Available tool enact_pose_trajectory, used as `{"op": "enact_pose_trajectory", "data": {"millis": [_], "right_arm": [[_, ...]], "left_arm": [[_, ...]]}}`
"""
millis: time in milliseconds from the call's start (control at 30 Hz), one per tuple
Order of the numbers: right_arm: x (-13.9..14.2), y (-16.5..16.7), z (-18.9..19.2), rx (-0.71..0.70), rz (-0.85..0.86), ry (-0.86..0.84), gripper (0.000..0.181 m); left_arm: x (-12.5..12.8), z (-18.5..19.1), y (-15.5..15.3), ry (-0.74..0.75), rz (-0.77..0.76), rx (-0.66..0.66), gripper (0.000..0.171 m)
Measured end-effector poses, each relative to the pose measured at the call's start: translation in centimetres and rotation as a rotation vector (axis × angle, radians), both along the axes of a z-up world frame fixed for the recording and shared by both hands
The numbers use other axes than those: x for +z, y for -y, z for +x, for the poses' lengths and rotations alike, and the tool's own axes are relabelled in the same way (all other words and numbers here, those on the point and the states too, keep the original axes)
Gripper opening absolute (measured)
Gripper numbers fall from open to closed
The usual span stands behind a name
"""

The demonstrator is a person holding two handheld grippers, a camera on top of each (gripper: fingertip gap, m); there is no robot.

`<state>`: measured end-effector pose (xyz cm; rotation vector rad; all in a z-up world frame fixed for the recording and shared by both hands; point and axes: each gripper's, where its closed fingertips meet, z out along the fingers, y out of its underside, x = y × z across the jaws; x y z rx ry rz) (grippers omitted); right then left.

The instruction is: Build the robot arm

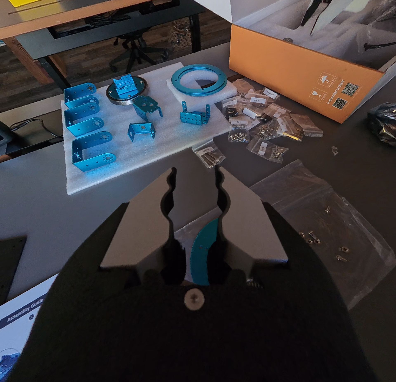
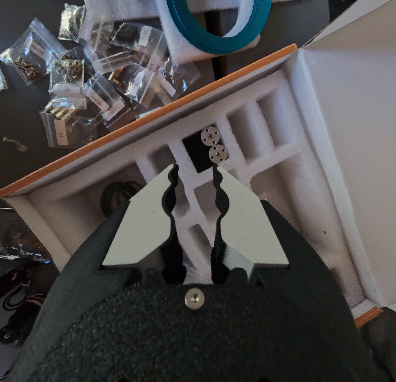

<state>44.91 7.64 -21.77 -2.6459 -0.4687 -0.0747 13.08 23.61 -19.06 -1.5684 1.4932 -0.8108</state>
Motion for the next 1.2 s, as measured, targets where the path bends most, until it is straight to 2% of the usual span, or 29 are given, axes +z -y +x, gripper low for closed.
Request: {"op": "enact_pose_trajectory", "data": {"millis": [100,233,400,567,633,733,900,1033,1133,1200], "right_arm": [[-0.7,-0.7,0.7,-0.004,0.017,0.070,0.029],[-1.7,-1.0,0.6,-0.023,-0.025,0.002,0.028],[-1.6,-0.5,0.6,-0.047,-0.024,-0.020,0.030],[-2.0,-0.2,-0.3,-0.086,0.019,-0.087,0.014],[-1.9,-0.2,0.0,-0.120,0.054,-0.093,0.018],[-2.0,-0.3,0.1,-0.206,0.091,-0.173,0.019],[-0.9,0.4,-0.8,-0.299,0.105,-0.268,0.027],[3.8,2.1,-6.1,-0.275,0.218,-0.325,0.030],[6.9,4.0,-13.7,-0.208,0.333,-0.409,0.034],[7.6,4.7,-19.2,-0.213,0.436,-0.495,0.038]], "left_arm": [[0.0,0.1,0.3,0.000,0.000,-0.007,0.036],[0.0,0.0,0.0,0.001,-0.001,0.002,0.036],[-0.1,-0.1,0.0,-0.002,0.000,0.002,0.036],[-0.9,-0.1,-0.5,-0.030,0.023,0.002,0.036],[-1.2,-0.5,-1.5,-0.045,0.050,0.030,0.036],[-1.1,-0.8,-2.0,-0.028,-0.021,0.036,0.036],[0.8,-2.0,-2.7,0.039,-0.069,0.066,0.036],[1.6,-5.6,-2.7,0.034,-0.030,0.084,0.036],[0.4,-10.0,-2.7,-0.040,0.006,0.107,0.036],[-1.5,-12.9,-1.3,-0.114,-0.015,0.064,0.036]]}}
